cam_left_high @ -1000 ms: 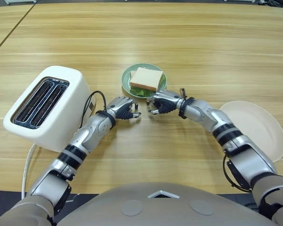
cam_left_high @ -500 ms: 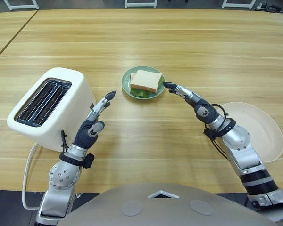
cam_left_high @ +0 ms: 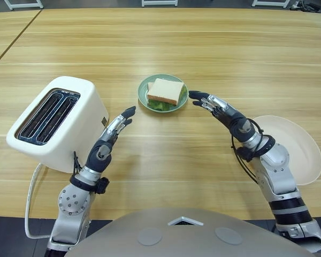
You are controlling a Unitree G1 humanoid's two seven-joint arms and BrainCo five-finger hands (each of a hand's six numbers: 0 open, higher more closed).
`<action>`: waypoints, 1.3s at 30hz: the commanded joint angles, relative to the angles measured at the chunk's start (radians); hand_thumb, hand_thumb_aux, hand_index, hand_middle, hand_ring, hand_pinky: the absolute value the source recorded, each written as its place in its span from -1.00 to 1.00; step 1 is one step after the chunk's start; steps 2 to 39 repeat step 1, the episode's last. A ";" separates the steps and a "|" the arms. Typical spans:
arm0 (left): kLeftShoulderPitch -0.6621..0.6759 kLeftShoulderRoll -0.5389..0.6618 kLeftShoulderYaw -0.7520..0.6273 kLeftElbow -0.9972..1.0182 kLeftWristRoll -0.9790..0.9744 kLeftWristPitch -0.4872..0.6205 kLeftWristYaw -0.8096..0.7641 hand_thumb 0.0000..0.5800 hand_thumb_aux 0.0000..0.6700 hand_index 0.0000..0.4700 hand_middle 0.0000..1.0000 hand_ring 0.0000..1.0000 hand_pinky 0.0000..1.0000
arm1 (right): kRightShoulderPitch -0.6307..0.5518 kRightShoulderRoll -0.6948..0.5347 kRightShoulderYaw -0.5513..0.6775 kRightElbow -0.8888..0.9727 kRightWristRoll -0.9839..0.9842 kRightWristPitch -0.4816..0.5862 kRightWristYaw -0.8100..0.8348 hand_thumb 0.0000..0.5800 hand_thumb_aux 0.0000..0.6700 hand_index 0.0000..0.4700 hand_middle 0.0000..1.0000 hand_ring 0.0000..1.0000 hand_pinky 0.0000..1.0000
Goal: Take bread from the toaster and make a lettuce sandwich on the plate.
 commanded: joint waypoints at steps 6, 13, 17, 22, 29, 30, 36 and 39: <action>0.000 -0.002 0.001 0.004 -0.022 -0.011 -0.020 -1.00 -1.00 -1.00 -1.00 -1.00 -1.00 | 0.038 0.008 -0.034 -0.035 0.027 0.015 0.033 -1.00 -1.00 -1.00 -1.00 -1.00 -1.00; 0.000 -0.002 0.001 0.004 -0.022 -0.011 -0.020 -1.00 -1.00 -1.00 -1.00 -1.00 -1.00 | 0.038 0.008 -0.034 -0.035 0.027 0.015 0.033 -1.00 -1.00 -1.00 -1.00 -1.00 -1.00; 0.000 -0.002 0.001 0.004 -0.022 -0.011 -0.020 -1.00 -1.00 -1.00 -1.00 -1.00 -1.00 | 0.038 0.008 -0.034 -0.035 0.027 0.015 0.033 -1.00 -1.00 -1.00 -1.00 -1.00 -1.00; 0.000 -0.002 0.001 0.004 -0.022 -0.011 -0.020 -1.00 -1.00 -1.00 -1.00 -1.00 -1.00 | 0.038 0.008 -0.034 -0.035 0.027 0.015 0.033 -1.00 -1.00 -1.00 -1.00 -1.00 -1.00; 0.000 -0.002 0.001 0.004 -0.022 -0.011 -0.020 -1.00 -1.00 -1.00 -1.00 -1.00 -1.00 | 0.038 0.008 -0.034 -0.035 0.027 0.015 0.033 -1.00 -1.00 -1.00 -1.00 -1.00 -1.00; 0.000 -0.002 0.001 0.004 -0.022 -0.011 -0.020 -1.00 -1.00 -1.00 -1.00 -1.00 -1.00 | 0.038 0.008 -0.034 -0.035 0.027 0.015 0.033 -1.00 -1.00 -1.00 -1.00 -1.00 -1.00; 0.000 -0.002 0.001 0.004 -0.022 -0.011 -0.020 -1.00 -1.00 -1.00 -1.00 -1.00 -1.00 | 0.038 0.008 -0.034 -0.035 0.027 0.015 0.033 -1.00 -1.00 -1.00 -1.00 -1.00 -1.00; 0.000 -0.002 0.001 0.004 -0.022 -0.011 -0.020 -1.00 -1.00 -1.00 -1.00 -1.00 -1.00 | 0.038 0.008 -0.034 -0.035 0.027 0.015 0.033 -1.00 -1.00 -1.00 -1.00 -1.00 -1.00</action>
